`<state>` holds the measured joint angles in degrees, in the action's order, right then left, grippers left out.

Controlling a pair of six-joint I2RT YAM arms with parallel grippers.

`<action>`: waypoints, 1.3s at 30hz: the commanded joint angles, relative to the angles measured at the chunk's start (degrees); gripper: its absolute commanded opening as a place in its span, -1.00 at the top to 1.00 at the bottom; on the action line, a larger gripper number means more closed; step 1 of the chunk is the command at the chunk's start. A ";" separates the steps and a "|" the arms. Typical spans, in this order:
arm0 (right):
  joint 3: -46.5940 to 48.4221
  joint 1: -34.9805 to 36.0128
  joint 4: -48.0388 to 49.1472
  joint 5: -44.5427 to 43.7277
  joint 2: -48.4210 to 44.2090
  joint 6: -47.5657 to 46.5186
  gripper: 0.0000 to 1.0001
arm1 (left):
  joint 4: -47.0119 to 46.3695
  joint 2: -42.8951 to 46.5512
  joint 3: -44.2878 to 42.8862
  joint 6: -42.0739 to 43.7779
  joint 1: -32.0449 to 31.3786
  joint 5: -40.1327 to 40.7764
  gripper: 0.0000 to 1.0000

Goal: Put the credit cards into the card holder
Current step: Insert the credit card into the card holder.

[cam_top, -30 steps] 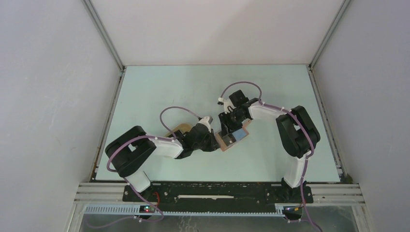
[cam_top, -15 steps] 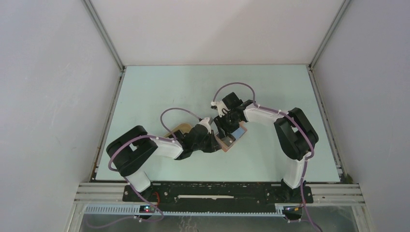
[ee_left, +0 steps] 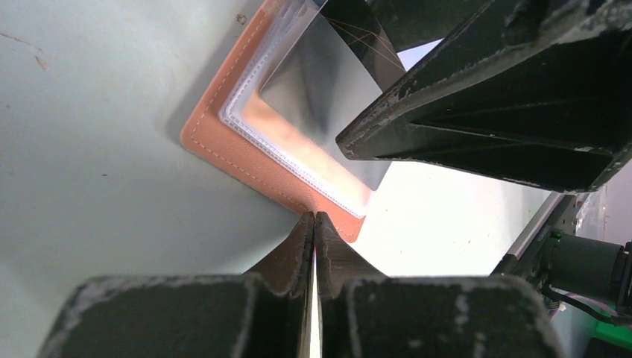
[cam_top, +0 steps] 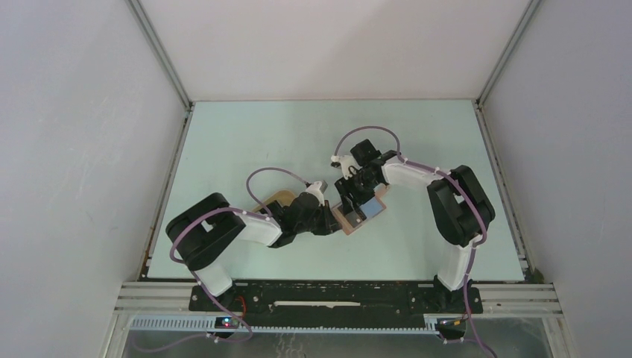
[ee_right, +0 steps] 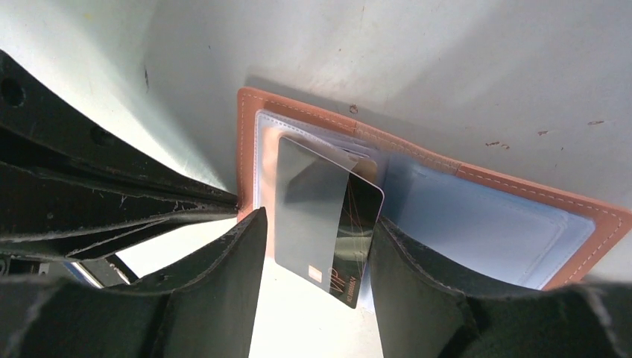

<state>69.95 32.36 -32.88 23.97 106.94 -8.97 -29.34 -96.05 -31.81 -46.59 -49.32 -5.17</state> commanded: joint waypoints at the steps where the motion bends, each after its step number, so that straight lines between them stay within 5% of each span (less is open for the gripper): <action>1: 1.50 -0.86 -2.77 3.23 -2.89 -2.08 -0.21 | -1.37 -0.80 1.42 -0.17 0.60 1.21 0.88; 19: 1.50 -3.48 -4.29 5.01 -3.75 -5.25 -0.25 | -2.39 -1.77 1.27 -0.21 0.72 0.53 0.88; 30: 1.42 4.60 -6.25 -1.03 -1.97 -7.44 -0.27 | -3.97 -3.20 0.96 -0.78 1.19 -0.10 0.89; 39: 2.38 3.94 -8.99 8.83 -1.71 -8.16 -0.27 | -6.22 -3.59 2.28 -1.49 1.92 -0.75 0.90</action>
<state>70.98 35.31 -38.92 21.91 106.37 -16.86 -34.54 -98.13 -30.81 -48.05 -48.07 -7.09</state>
